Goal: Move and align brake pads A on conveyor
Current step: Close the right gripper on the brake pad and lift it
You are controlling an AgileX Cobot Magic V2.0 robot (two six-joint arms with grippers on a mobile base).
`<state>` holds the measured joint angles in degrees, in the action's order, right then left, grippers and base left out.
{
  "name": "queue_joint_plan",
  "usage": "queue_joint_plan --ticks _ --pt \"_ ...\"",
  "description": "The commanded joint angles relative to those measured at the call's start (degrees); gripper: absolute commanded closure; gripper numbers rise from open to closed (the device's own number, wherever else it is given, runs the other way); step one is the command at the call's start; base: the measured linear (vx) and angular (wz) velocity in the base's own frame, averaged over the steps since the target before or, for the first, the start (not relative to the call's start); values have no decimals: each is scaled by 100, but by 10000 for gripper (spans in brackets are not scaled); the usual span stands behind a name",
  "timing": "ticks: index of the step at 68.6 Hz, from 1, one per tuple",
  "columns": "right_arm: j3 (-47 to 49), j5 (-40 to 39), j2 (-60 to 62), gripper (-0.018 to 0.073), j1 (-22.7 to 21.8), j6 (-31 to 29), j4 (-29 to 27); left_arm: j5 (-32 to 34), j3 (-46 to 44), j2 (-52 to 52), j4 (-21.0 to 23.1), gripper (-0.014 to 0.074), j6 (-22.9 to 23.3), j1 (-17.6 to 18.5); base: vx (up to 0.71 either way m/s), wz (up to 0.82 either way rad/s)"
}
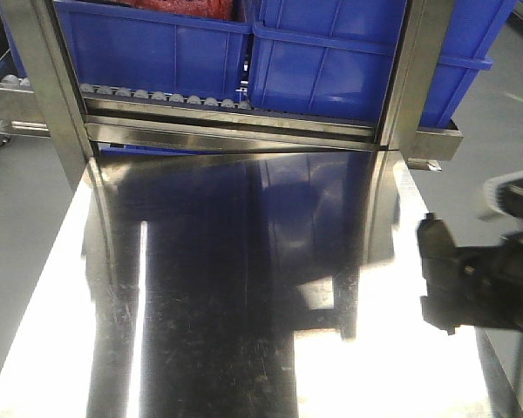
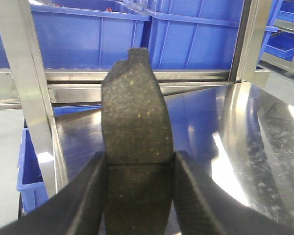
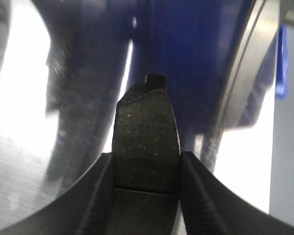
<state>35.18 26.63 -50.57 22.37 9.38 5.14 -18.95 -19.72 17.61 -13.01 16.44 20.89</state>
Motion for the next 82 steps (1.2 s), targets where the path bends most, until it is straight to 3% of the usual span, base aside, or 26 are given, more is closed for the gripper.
queue_joint_plan --ticks 1,20,82 --pt "-261 -799 919 482 4 -52 106 578 -169 30 -49 481 10 30 0 0" --pt "-1037 -773 2482 482 4 -46 235 578 -169 30 -49 481 10 30 0 0" --pt "-1037 -766 2519 481 4 -39 234 579 -169 30 -49 481 15 30 0 0"
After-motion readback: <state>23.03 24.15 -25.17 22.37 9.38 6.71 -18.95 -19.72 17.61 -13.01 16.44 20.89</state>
